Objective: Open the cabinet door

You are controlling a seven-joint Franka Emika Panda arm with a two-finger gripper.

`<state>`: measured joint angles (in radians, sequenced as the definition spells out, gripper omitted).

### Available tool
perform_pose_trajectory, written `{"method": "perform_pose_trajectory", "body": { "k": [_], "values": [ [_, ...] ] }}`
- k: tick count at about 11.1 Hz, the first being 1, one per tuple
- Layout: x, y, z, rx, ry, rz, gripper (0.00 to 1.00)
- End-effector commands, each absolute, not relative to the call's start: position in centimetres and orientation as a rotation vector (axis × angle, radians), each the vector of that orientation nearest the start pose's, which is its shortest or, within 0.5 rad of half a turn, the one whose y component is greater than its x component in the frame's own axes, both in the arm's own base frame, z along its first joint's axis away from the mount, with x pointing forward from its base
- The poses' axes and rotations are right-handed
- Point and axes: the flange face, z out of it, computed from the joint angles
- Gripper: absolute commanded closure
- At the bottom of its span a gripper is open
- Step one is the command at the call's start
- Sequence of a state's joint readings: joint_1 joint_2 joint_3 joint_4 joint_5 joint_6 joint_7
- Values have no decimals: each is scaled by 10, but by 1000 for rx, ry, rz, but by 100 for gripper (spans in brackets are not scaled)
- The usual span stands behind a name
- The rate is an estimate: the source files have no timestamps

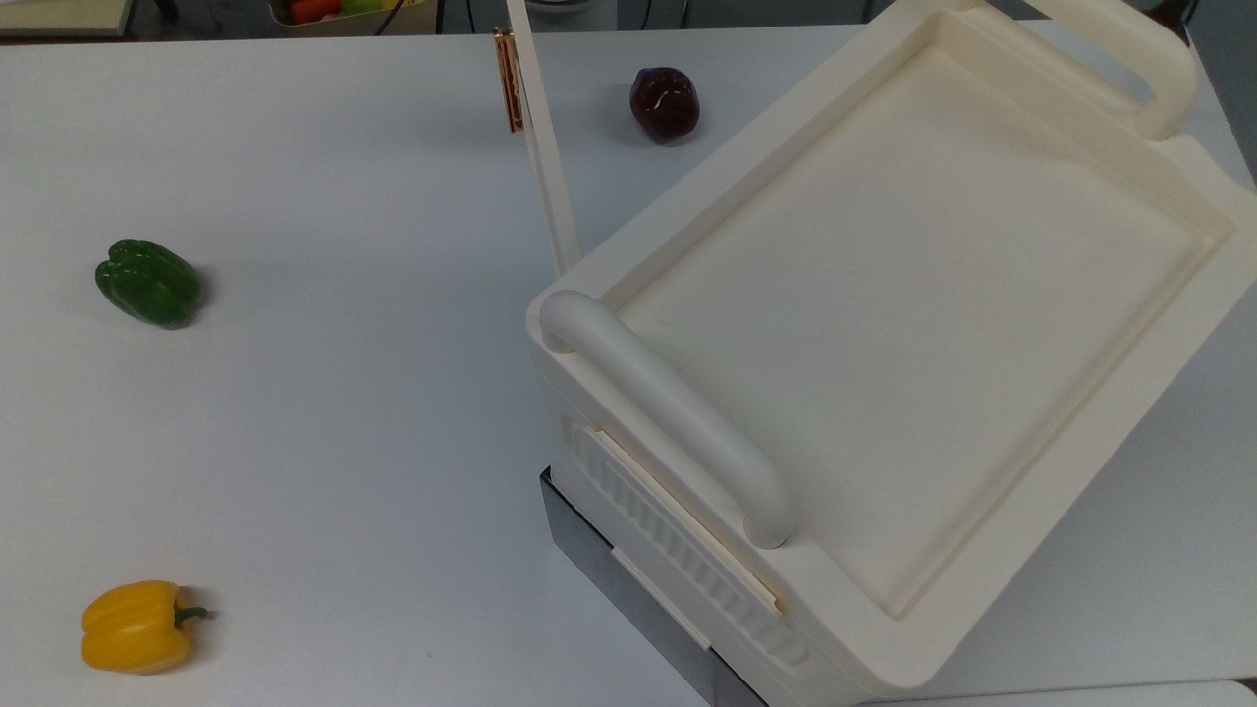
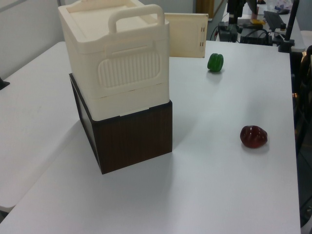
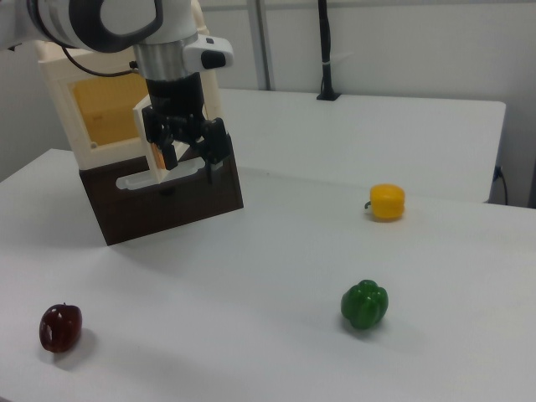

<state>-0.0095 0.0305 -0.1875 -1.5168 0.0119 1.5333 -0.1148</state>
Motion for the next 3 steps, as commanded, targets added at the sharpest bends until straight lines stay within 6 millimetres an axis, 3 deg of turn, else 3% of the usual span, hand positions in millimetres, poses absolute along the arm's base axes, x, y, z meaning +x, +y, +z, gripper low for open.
{"method": "perform_pose_trajectory", "body": {
  "k": [1,3],
  "values": [
    [550,-99,631,-3142,248,13,0],
    [554,-97,627,-3140,278,18,0]
  ]
}}
